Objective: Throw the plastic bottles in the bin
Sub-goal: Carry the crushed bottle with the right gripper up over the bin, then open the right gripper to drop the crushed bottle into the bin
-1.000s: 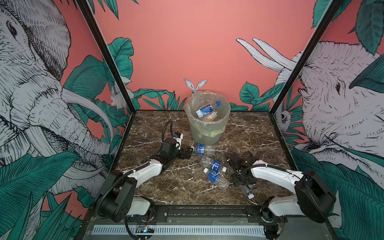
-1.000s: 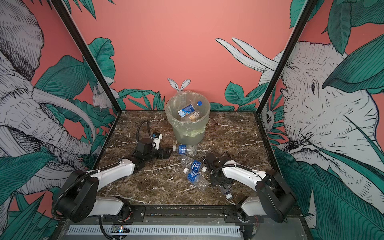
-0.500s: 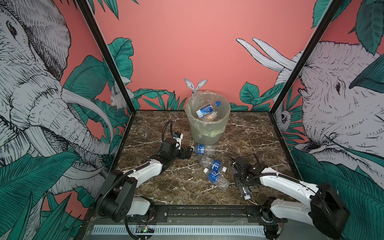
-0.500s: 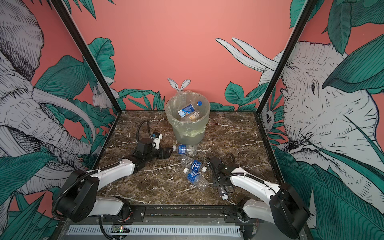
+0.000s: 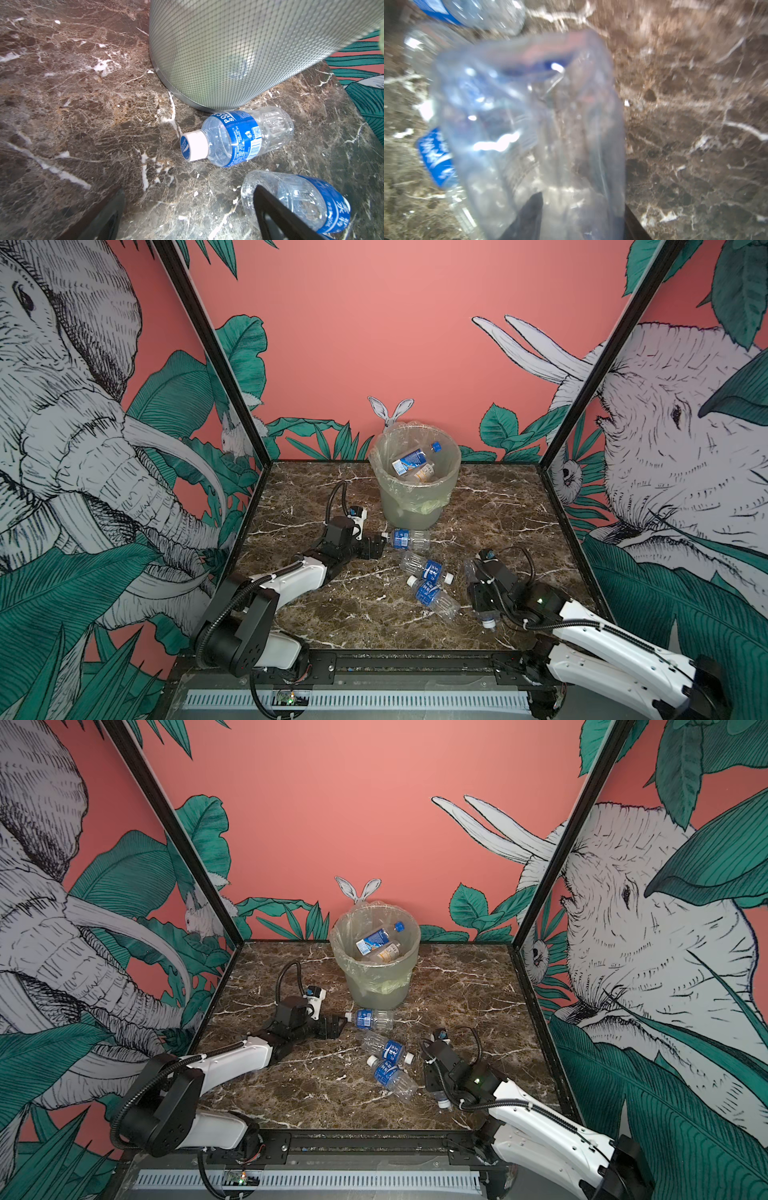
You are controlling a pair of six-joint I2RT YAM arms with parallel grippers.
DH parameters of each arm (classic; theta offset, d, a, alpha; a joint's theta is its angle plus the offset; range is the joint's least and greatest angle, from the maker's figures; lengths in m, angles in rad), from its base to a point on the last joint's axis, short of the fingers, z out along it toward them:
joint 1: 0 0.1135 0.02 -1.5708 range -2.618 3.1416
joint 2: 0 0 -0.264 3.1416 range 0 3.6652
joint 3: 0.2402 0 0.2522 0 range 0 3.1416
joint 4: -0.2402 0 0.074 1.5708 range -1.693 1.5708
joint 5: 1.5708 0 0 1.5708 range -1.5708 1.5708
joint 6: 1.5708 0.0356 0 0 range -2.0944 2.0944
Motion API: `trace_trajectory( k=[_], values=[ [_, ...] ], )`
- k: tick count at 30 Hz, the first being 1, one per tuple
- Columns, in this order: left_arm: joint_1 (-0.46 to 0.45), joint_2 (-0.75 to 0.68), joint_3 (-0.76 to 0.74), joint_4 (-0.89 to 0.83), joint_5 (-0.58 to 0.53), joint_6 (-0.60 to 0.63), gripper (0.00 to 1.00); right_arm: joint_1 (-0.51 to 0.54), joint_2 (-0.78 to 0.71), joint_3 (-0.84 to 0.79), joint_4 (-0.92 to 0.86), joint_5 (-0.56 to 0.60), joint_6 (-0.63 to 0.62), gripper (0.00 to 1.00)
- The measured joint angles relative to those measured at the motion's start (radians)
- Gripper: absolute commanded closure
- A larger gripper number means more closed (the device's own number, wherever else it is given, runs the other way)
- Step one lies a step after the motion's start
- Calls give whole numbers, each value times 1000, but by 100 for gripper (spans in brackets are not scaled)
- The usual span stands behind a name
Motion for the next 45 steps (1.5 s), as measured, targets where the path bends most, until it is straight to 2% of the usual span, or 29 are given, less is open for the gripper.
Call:
trace_trajectory(
  k=[6, 11, 20, 25, 29, 32, 35, 36, 37, 38, 39, 40, 43, 45],
  values=[
    [0, 0, 0, 1, -2, 0, 4, 69, -119, 3, 16, 101, -15, 50],
    [0, 0, 0, 5, -8, 1, 3, 103, -148, 39, 35, 156, -53, 51],
    [0, 0, 0, 6, -14, 1, 3, 136, -107, 177, 69, 224, -150, 51],
    [0, 0, 0, 6, -18, 2, 3, 137, -13, 320, 95, 246, -240, 52],
    [0, 0, 0, 6, -19, 2, 3, 137, 144, 538, 112, 268, -336, 52],
    [0, 0, 0, 6, -19, 3, 3, 124, 312, 771, 112, 284, -419, 54],
    [0, 0, 0, 6, -19, 4, 3, 61, 509, 1043, 131, 249, -486, 55],
    [0, 0, 0, 6, -18, 4, 4, 24, 578, 1139, 135, 227, -496, 51],
    [2, 0, 0, 6, -18, 4, 3, -13, 647, 1230, 132, 205, -507, 43],
    [4, 0, 0, 6, -18, 4, 3, -52, 725, 1332, 124, 182, -512, 28],
    [6, -2, 0, 6, -18, 4, 3, -86, 803, 1432, 126, 163, -509, 4],
    [8, -3, 0, 6, -19, 4, 3, -120, 893, 1550, 105, 145, -515, 1],
    [13, -11, 0, 5, -20, 5, 3, -179, 1124, 1850, 26, 118, -514, 1],
    [17, -21, -2, 5, -20, 8, 3, -187, 1192, 1913, -23, 114, -511, 1]
  ],
)
